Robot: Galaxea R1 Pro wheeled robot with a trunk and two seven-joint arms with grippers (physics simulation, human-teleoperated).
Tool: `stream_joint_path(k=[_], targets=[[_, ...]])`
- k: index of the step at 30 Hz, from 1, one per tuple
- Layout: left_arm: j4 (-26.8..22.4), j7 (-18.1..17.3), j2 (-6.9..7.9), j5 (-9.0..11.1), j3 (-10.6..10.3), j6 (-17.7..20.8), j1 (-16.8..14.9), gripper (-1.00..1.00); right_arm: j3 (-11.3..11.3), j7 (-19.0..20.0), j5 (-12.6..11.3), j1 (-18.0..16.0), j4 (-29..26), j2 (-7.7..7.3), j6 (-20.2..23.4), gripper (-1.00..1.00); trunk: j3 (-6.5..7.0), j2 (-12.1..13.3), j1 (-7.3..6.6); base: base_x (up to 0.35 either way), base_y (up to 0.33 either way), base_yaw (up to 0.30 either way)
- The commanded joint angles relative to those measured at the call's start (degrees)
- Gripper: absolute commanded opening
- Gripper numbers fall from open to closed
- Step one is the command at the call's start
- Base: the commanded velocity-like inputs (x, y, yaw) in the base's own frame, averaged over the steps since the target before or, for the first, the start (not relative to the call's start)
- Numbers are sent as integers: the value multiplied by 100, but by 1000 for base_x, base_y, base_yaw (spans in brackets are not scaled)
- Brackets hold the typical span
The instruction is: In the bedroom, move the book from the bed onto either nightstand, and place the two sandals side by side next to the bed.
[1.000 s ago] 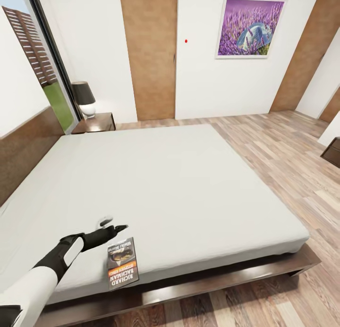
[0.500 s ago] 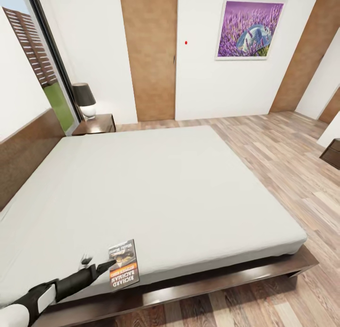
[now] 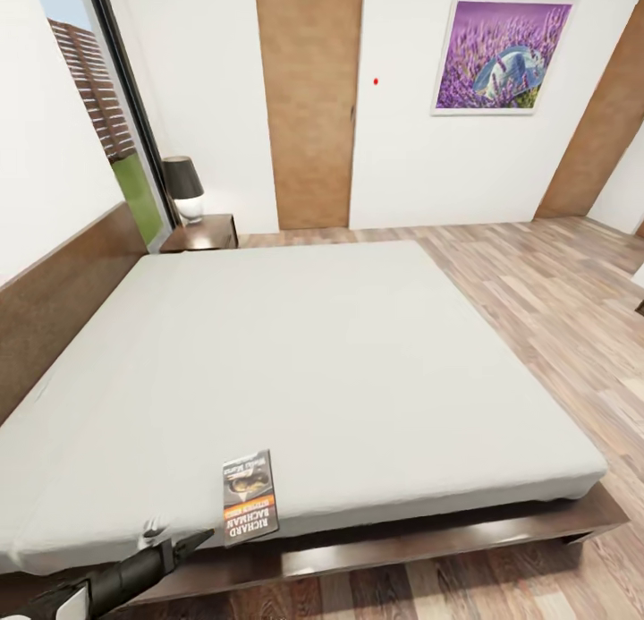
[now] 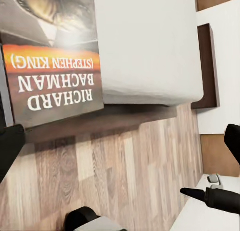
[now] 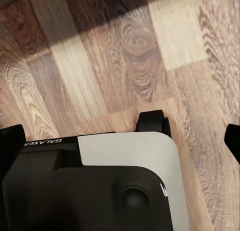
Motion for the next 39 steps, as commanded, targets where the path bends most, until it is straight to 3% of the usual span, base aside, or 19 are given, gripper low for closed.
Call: stream_joint_path(k=[1,39], targets=[[1,-19,1,41,-31,52,0,100,40,35,-61,-6,15,0,5,100,-5,-3,0,0,0,286],[11,-2,-156,50,-32,48,20,100,40,32,-43,-5,37,9,12,100,-5,-3,0,0,0,293]])
